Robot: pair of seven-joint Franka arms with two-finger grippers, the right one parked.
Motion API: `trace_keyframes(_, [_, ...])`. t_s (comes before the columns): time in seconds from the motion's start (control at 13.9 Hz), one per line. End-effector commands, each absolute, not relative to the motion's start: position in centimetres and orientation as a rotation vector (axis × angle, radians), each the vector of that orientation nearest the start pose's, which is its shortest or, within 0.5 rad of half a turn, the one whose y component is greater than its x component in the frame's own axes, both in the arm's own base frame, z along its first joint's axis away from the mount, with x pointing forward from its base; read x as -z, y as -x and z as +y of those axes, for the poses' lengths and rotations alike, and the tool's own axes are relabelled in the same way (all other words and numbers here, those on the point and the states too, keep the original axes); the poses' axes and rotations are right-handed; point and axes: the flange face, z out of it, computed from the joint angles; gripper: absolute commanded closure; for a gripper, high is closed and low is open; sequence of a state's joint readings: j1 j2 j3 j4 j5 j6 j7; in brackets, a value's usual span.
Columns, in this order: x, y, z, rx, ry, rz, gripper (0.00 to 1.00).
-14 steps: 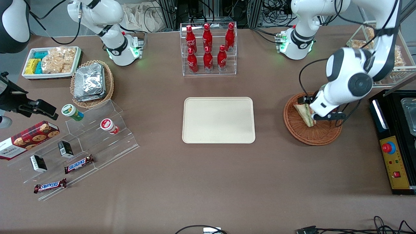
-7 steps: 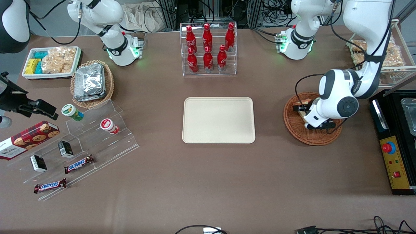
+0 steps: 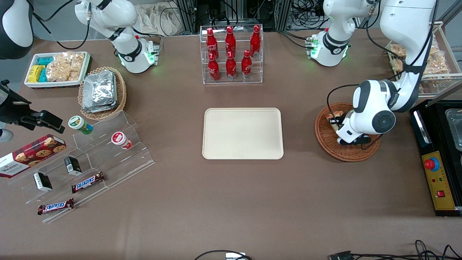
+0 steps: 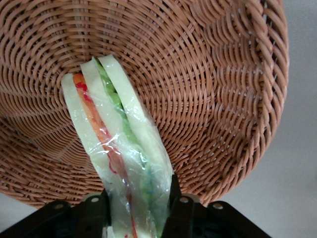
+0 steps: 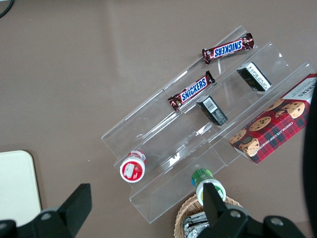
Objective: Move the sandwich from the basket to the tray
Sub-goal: 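Close the left gripper on the sandwich, then lift the sandwich and carry it over the cream tray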
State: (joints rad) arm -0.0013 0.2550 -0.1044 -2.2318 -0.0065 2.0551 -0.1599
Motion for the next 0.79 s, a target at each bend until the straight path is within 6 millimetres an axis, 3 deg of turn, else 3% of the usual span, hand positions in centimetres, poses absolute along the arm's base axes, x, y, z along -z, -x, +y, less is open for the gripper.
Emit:
trace_keyframes(0.0, [-25.4, -49.8, -5.0, -0.653, 3.033, -0.097, 1.0])
trace_keyframes(0.29, [-34.4, -52.1, -4.6, -0.656, 2.961, -0.101, 1.0])
trace_keyframes(0.5, [-43.9, -54.9, -5.3, -0.647, 2.934, -0.154, 1.0])
trace_keyframes(0.58, [-46.2, -55.4, -6.1, -0.624, 2.935, -0.183, 1.0])
trace_keyframes(0.72, [-50.0, -55.9, -10.1, -0.534, 2.947, -0.237, 1.0])
